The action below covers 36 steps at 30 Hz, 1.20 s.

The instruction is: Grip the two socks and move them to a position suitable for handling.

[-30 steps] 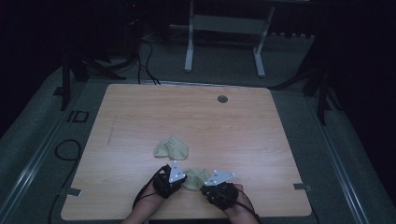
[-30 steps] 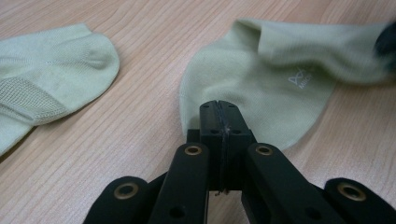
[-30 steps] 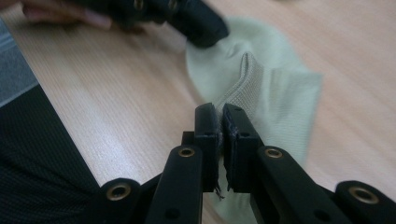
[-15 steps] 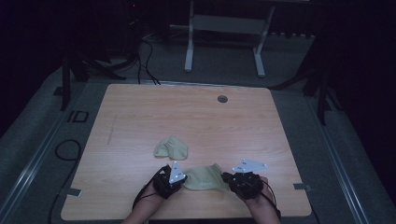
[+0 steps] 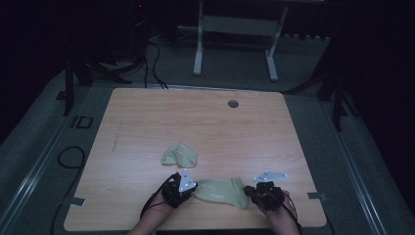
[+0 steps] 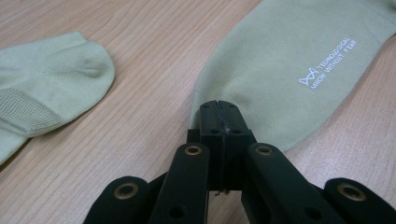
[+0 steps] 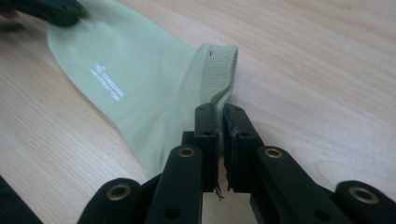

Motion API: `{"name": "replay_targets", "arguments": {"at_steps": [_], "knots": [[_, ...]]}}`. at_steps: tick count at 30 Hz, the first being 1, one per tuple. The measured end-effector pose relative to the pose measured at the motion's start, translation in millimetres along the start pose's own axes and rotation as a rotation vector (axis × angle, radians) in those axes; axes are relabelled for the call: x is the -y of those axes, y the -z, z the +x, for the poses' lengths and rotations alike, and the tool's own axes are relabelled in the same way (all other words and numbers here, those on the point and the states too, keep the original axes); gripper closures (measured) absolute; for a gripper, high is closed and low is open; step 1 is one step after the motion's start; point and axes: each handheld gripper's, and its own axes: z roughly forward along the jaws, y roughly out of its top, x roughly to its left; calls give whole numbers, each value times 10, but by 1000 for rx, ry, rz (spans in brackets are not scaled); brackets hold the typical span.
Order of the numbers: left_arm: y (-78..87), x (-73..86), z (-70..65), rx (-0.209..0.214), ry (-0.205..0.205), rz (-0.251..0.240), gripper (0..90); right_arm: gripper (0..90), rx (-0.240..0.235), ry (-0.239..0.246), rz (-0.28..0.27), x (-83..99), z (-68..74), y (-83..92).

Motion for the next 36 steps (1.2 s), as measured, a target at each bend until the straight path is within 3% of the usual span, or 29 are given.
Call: {"name": "replay_targets", "arguments": {"at_steps": [7, 13, 21, 31, 36], "knots": [[-1, -3, -6, 1, 2, 1, 892, 755, 46, 19, 15, -21, -7, -31], [0, -2, -4, 3, 10, 0, 892, 895, 17, 44, 1, -96, 60, -94], [1, 1, -3, 3, 12, -1, 892, 897, 7, 74, 44, -118, 86, -327], [-39, -31, -36, 12, 18, -11, 891, 875, 15, 58, 49, -110, -16, -298], [-50, -30, -17, 29, 54, -23, 888, 839, 9, 59, 54, -120, -11, -294]]}}
